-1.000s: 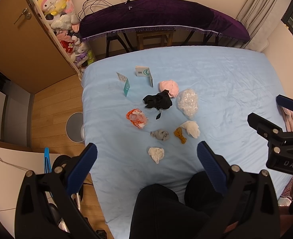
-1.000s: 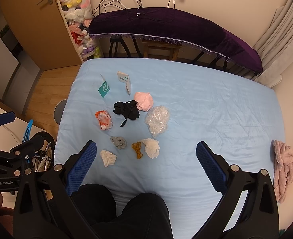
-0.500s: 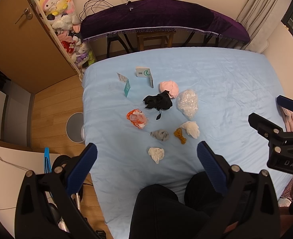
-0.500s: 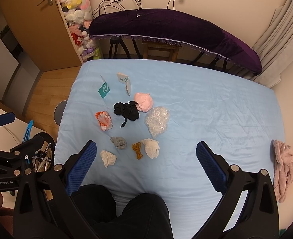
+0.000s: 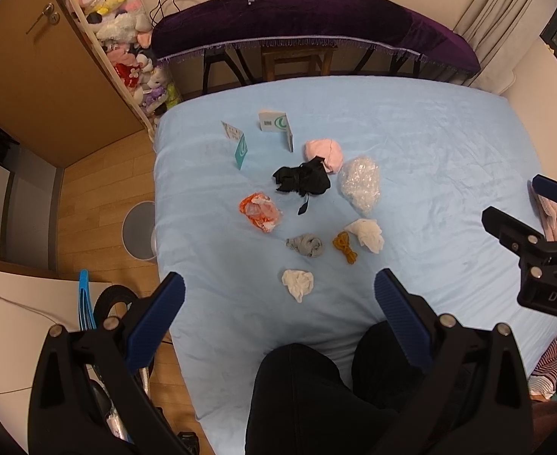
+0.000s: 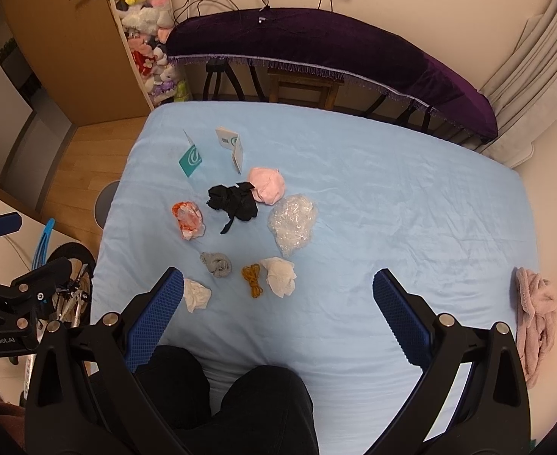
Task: Collect trash
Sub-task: 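Grasp a white crumpled tissue with left gripper while right grasps another tissue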
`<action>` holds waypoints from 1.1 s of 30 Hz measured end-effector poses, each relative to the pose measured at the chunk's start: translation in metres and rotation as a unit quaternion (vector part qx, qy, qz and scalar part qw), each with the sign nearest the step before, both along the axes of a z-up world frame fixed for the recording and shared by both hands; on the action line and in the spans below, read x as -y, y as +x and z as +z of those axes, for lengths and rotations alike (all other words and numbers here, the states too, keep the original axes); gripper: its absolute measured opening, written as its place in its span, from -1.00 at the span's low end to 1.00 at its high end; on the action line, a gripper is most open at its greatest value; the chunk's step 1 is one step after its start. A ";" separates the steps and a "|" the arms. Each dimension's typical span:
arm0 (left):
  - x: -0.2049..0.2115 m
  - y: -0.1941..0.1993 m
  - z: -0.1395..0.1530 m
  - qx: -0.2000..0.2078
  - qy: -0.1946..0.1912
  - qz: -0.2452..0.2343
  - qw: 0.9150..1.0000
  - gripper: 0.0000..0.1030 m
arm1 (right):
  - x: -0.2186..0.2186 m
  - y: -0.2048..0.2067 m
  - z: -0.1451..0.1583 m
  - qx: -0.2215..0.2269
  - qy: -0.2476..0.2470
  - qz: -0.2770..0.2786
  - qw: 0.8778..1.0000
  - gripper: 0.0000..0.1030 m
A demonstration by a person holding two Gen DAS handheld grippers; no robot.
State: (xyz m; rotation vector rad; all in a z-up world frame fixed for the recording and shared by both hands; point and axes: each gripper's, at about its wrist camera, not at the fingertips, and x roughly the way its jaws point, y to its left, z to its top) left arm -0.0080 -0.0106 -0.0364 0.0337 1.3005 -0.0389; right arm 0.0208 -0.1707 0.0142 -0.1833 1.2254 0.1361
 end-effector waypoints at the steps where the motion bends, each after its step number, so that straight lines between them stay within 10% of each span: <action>1: 0.000 -0.001 -0.006 -0.003 0.001 0.001 1.000 0.92 | 0.000 0.002 -0.006 -0.002 0.000 0.003 1.000 0.87; 33: 0.033 0.000 -0.341 -0.083 0.011 0.043 0.996 0.89 | 0.030 0.029 -0.362 -0.078 -0.014 0.052 0.995 0.39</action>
